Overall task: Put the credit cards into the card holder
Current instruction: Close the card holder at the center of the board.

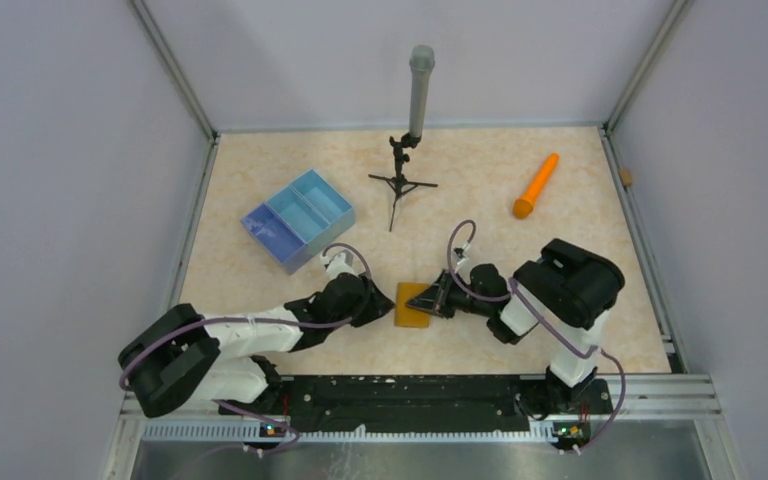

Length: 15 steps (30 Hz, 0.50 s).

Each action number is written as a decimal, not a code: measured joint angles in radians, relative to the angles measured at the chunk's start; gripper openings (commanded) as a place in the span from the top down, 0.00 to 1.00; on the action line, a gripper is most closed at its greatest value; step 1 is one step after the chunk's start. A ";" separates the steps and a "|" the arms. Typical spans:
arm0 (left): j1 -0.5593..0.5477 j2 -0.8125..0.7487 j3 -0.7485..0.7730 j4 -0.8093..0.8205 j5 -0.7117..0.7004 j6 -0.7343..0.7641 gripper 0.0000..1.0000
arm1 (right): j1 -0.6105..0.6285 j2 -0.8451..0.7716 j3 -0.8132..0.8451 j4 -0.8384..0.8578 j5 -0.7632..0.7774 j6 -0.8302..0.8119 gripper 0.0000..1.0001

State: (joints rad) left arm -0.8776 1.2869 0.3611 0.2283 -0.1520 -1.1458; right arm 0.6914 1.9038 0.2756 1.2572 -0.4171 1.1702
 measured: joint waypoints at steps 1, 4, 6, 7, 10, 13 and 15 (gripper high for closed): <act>0.000 -0.022 0.000 -0.026 -0.007 0.013 0.36 | 0.000 -0.035 0.002 -0.058 0.008 -0.015 0.98; 0.002 -0.102 0.004 -0.127 -0.041 0.054 0.16 | -0.003 -0.191 0.030 -0.311 0.053 -0.082 0.78; 0.011 -0.144 0.010 -0.182 -0.056 0.086 0.03 | -0.004 -0.309 0.073 -0.523 0.094 -0.142 0.65; 0.018 -0.161 0.014 -0.205 -0.061 0.106 0.02 | -0.005 -0.369 0.101 -0.636 0.127 -0.182 0.60; 0.075 -0.187 0.042 -0.299 -0.064 0.167 0.01 | -0.014 -0.503 0.179 -0.919 0.216 -0.291 0.48; 0.174 -0.192 0.096 -0.396 -0.030 0.242 0.01 | -0.020 -0.603 0.255 -1.129 0.267 -0.381 0.35; 0.258 -0.207 0.135 -0.443 0.003 0.288 0.01 | -0.021 -0.661 0.316 -1.244 0.298 -0.440 0.26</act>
State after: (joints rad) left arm -0.6193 1.0801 0.4957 -0.2146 -0.1486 -0.8581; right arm 0.6708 1.2423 0.5919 0.0132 -0.1192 0.7303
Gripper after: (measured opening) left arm 0.986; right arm 0.632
